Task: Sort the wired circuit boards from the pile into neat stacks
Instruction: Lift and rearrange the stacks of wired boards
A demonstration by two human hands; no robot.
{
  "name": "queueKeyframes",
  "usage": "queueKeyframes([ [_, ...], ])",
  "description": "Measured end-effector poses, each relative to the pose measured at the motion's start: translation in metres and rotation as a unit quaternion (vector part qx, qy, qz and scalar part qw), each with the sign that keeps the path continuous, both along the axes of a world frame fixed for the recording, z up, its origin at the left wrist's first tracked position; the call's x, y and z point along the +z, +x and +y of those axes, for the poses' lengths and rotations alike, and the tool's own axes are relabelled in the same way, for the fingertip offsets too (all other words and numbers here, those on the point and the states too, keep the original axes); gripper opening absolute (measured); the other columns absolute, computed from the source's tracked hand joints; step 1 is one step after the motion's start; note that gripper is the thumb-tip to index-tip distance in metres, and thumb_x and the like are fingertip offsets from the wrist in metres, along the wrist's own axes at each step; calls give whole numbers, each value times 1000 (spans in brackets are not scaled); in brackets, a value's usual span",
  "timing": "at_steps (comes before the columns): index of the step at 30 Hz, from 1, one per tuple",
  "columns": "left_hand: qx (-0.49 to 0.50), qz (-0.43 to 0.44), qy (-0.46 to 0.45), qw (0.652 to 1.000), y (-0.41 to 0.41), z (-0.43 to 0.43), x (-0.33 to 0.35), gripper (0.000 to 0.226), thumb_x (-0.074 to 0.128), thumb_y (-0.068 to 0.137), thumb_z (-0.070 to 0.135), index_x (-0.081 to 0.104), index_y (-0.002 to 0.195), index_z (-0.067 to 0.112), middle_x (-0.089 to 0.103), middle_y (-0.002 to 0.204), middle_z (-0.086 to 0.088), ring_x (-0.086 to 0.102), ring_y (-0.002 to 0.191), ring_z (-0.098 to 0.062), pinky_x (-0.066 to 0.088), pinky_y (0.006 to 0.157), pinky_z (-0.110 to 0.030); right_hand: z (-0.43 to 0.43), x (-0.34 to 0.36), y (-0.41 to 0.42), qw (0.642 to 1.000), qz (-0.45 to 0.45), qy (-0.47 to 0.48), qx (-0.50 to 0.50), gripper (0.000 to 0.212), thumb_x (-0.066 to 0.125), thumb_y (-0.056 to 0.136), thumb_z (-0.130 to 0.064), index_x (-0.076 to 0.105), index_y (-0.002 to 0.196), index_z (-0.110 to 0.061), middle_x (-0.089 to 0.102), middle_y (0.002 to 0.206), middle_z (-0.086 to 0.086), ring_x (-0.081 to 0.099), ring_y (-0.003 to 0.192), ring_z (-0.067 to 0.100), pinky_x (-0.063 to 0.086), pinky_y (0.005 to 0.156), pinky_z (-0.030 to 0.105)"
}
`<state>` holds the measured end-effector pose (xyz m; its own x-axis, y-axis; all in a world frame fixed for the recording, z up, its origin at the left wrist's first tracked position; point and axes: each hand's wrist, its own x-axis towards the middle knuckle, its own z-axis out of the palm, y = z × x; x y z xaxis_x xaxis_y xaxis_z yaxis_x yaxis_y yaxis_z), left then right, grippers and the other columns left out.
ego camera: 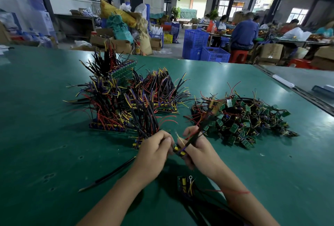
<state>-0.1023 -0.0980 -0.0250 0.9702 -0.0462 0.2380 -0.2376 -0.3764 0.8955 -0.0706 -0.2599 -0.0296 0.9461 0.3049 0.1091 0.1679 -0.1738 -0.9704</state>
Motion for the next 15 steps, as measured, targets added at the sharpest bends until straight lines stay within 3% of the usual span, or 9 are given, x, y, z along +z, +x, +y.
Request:
queueKeyframes([
  [4, -31, 104, -125, 986, -2, -4, 6, 30, 43, 101, 32, 58, 87, 10, 57, 59, 6, 47, 45, -15, 36, 38, -24, -1, 6, 1, 1000, -6, 29, -6, 23, 68, 86, -34, 49, 76, -41, 41, 54, -10, 30, 41, 7, 27, 40, 21],
  [6, -51, 162, -162, 972, -4, -8, 6, 23, 49, 99, 31, 58, 92, 11, 57, 58, 6, 45, 42, -14, 33, 36, -22, -2, 8, 0, 999, 10, 41, -3, 22, 69, 88, -37, 48, 85, -32, 39, 55, -8, 26, 43, 8, 25, 40, 21],
  [9, -66, 220, -218, 949, -6, -17, 4, 17, 50, 99, 24, 53, 91, 10, 56, 58, 3, 42, 40, -12, 30, 35, -20, 0, 10, -3, 998, 17, 57, 1, 39, 60, 81, -50, 41, 92, -18, 44, 61, 0, 27, 47, 9, 25, 41, 20],
  [12, -33, 205, -280, 937, -6, -22, 2, 15, 52, 98, 20, 50, 86, 12, 51, 57, 0, 40, 39, -12, 30, 36, -20, 4, 12, -6, 996, 15, 93, -1, 38, 49, 85, -54, 40, 82, -18, 36, 56, -4, 23, 44, 9, 24, 41, 20],
  [15, 21, 151, -307, 939, -3, -22, 2, 9, 51, 97, 12, 53, 89, 9, 50, 51, 3, 41, 38, -12, 31, 35, -21, 4, 9, -4, 995, 12, 96, -3, 36, 43, 102, -40, 43, 79, -13, 34, 53, 5, 27, 41, 14, 25, 43, 24],
])
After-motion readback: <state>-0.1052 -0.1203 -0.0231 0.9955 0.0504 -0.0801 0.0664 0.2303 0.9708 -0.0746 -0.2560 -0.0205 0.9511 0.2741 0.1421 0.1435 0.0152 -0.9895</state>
